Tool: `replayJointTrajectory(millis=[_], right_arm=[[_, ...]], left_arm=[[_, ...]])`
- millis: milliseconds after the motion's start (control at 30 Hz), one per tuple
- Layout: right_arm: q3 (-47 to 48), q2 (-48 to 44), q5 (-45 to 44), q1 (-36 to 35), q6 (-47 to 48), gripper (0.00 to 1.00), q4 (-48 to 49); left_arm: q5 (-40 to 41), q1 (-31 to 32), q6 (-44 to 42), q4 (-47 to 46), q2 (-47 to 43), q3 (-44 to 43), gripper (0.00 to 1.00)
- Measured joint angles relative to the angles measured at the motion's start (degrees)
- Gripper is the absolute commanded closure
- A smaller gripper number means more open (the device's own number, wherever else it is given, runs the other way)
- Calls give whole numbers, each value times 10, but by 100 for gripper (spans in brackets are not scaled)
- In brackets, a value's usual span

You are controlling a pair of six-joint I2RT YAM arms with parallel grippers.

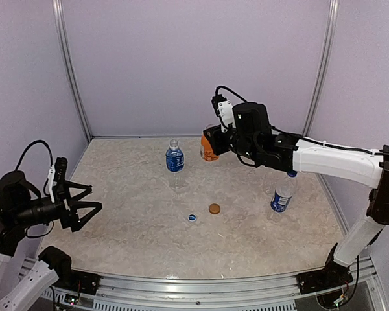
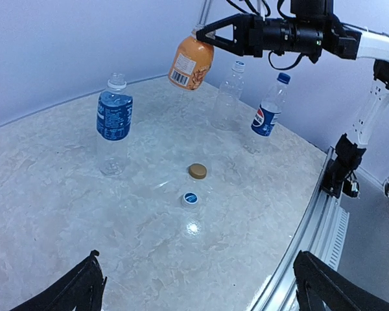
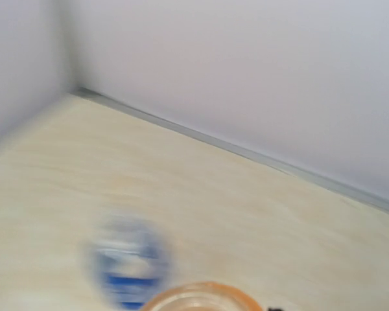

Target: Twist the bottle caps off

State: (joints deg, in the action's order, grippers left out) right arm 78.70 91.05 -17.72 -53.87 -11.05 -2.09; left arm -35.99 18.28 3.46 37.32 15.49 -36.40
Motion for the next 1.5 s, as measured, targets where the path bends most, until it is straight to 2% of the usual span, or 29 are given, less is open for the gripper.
replayJointTrajectory(millis=[133, 333, 533, 767, 800, 833, 933, 1033, 1100, 1133, 1167, 1300, 1500], right_arm=[[-11, 63, -47, 51, 5, 100, 26], [-11, 163, -54, 82, 14, 100, 80], [-11, 231, -35, 86, 17, 100, 149], [-11, 277, -2, 86, -5, 100, 183], [-11, 279, 1, 86, -9, 95, 183], [-11, 280, 4, 86, -11, 85, 184], [-11, 280, 9, 86, -17, 51, 184], [-11, 280, 10, 86, -22, 30, 180], [-10, 280, 10, 86, -25, 20, 171], [-9, 280, 11, 86, -25, 8, 163], [-7, 280, 12, 86, -25, 5, 154], [9, 270, 19, 86, -17, 1, 105], [87, 205, 14, 85, 2, 1, -28]], left_arm=[[36, -36, 65, -31, -13, 22, 1], [126, -91, 127, -64, -35, 59, 1], [168, -111, 144, -75, -45, 65, 1], [172, -116, 148, -86, -50, 66, 1], [172, -116, 148, -86, -50, 66, 1], [172, -116, 148, -86, -50, 66, 1], [172, -116, 148, -87, -50, 67, 1], [172, -116, 148, -87, -50, 68, 1], [172, -116, 148, -87, -50, 69, 1], [172, -116, 148, -87, -50, 69, 1], [172, -116, 148, -88, -51, 69, 1], [170, -116, 148, -90, -51, 69, 1], [169, -116, 148, -92, -51, 69, 1]])
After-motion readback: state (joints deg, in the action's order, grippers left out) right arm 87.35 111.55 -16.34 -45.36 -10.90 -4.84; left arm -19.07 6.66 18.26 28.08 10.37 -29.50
